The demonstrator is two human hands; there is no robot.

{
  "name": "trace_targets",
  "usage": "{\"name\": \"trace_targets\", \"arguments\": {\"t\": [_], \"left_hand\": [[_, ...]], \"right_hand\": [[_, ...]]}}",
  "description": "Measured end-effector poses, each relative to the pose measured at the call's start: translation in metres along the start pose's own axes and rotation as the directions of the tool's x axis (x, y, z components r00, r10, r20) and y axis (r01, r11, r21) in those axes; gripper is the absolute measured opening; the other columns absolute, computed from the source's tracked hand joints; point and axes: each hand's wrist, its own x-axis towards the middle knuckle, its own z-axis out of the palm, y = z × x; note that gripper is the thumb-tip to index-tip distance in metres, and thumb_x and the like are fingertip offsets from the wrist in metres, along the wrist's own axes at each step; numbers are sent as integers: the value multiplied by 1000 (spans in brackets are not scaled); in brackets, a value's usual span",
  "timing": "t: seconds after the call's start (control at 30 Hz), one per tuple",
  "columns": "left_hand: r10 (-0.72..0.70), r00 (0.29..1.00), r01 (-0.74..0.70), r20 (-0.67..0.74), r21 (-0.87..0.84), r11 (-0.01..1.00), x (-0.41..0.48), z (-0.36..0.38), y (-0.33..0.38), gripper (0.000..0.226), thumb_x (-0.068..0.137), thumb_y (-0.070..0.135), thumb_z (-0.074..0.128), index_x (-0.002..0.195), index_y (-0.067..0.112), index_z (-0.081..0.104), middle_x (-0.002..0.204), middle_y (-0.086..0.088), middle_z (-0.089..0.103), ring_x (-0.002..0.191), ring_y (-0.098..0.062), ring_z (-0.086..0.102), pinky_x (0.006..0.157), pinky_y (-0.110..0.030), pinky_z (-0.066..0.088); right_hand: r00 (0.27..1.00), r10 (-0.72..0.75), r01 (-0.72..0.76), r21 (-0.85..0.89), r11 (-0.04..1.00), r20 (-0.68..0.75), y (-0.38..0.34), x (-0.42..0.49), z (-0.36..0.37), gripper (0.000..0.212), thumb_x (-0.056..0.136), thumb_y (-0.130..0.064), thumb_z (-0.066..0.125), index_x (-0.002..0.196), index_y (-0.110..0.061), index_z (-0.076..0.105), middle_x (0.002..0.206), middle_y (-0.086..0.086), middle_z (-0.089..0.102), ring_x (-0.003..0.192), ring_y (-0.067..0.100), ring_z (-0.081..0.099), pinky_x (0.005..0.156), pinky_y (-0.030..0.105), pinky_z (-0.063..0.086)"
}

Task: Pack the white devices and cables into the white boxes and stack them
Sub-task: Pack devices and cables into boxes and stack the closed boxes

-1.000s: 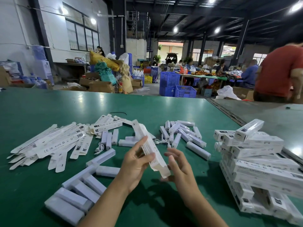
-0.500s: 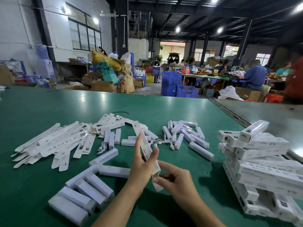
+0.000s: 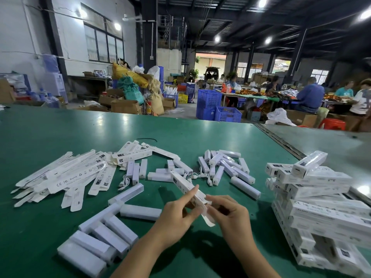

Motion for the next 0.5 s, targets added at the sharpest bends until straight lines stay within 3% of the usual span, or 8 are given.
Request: {"name": "trace_targets", "arguments": {"t": [0.1, 0.2, 0.3, 0.37, 0.43, 0.5], "left_hand": [[17, 1000, -18, -24, -9, 1000, -2, -4, 0, 64, 76, 65, 66, 135, 63, 40, 106, 26, 69, 93, 8, 62, 79, -1, 40], [33, 997, -35, -72, -28, 999, -3, -3, -3, 62, 82, 51, 75, 138, 52, 47, 98, 18, 74, 90, 1, 66, 79, -8, 46], [27, 992, -40, -120, -106, 994, -5, 0, -3, 58, 82, 47, 73, 137, 38, 55, 77, 17, 72, 72, 0, 64, 72, -10, 47], [15, 989, -41, -148, -170, 985, -5, 1, -3, 59, 75, 57, 70, 131, 39, 60, 70, 17, 67, 65, 2, 59, 69, -10, 46], [-7, 986, -30, -165, -218, 975, -3, -1, -5, 56, 72, 62, 67, 125, 44, 61, 67, 18, 62, 63, 1, 54, 67, -10, 45], [-43, 988, -5, -149, -310, 951, -1, -4, -7, 52, 72, 60, 70, 121, 45, 66, 74, 15, 67, 71, -2, 60, 72, -14, 49]], "right_hand": [[1000, -7, 7, -19, 1000, 9, 2, -1, 1, 44, 75, 11, 76, 80, -33, 79, 90, -5, 70, 69, 6, 64, 65, 21, 52], [996, -75, 79, -74, 994, 50, 0, -3, 2, 32, 79, 10, 72, 94, -18, 79, 111, -10, 70, 83, 0, 70, 74, 14, 53], [990, -128, 135, -132, 982, 65, -1, -6, 6, 35, 83, 7, 70, 98, -25, 75, 80, -11, 74, 65, 0, 65, 65, 15, 52], [981, -176, 187, -157, 970, 82, -1, -5, 7, 31, 84, 7, 69, 92, -23, 69, 87, -11, 75, 62, 1, 65, 62, 15, 51], [948, -264, 296, -188, 937, 178, -2, -4, 4, 23, 84, 11, 63, 91, -11, 66, 107, -16, 73, 82, 0, 70, 65, 11, 49], [890, -327, 407, -228, 885, 319, -4, -4, 0, 33, 77, 11, 60, 100, -12, 66, 125, -10, 66, 115, 3, 62, 80, 15, 51]]}}
